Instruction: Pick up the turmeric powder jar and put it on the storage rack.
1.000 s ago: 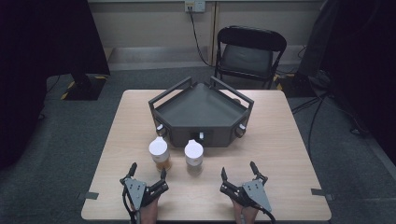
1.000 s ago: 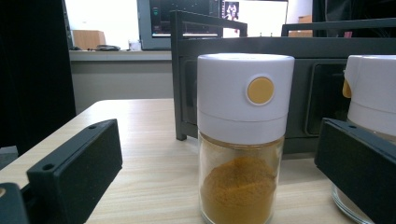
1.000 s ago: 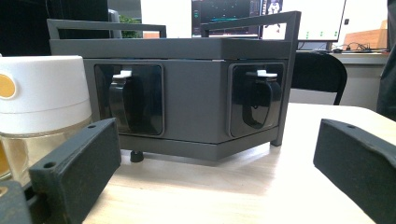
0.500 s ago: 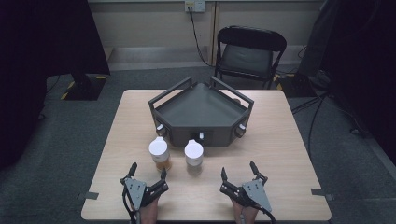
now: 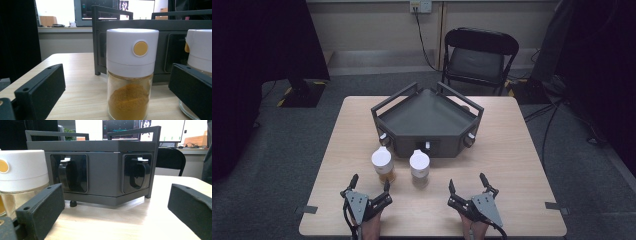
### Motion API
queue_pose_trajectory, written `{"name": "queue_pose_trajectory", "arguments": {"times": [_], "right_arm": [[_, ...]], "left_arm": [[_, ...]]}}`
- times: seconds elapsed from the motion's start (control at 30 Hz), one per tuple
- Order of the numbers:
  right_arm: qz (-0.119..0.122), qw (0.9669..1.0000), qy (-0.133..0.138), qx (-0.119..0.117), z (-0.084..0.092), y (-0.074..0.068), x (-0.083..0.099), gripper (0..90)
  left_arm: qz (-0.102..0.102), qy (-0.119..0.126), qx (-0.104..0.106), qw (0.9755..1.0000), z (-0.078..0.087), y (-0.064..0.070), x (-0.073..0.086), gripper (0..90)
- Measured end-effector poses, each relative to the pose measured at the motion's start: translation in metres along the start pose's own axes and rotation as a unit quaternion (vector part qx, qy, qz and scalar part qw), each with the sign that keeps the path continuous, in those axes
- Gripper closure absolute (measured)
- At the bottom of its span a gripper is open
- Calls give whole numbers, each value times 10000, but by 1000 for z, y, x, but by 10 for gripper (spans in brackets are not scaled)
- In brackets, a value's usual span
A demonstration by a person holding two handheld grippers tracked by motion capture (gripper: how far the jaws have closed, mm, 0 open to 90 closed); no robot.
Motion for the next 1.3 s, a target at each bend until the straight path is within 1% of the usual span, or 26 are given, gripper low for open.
{"name": "queue_pose_trajectory", "arguments": {"times": [0.23,0.4,0.57,0.6,0.7,0.77,0.87,1.2,1.3], "right_arm": [[-2,10000,-2,2,0,0,0,0],[-1,10000,-2,4,0,0,0,0],[1,10000,-1,5,0,0,0,0],[-1,10000,-2,4,0,0,0,0],[-1,10000,-3,4,0,0,0,0],[-1,10000,-1,5,0,0,0,0],[0,10000,-2,6,0,0,0,0],[1,10000,-3,6,0,0,0,0],[1,10000,-2,8,0,0,0,0]], "left_arm": [[36,0,30,10000,0,-1,0,2],[172,-22,78,9998,0,-5,-3,2],[174,-62,55,9998,-2,-5,-7,2],[180,-39,100,9998,-3,-6,-9,2],[140,2,117,9998,-4,-6,-11,2],[168,45,160,9997,-5,-7,-14,2],[159,95,214,9996,-6,-10,-20,1],[166,144,205,9995,-8,-11,-32,0],[164,171,252,9994,-9,-11,-36,0]]}}
Point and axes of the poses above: each handheld gripper's, and its own axes: z roughly backward along the jaws, x roughly out of its underside, y roughly to its right, the point moved 4 cm from there along -z, roughly forward along the jaws, and after that the axes turned 11 degrees about x, right-handed, at the moved point
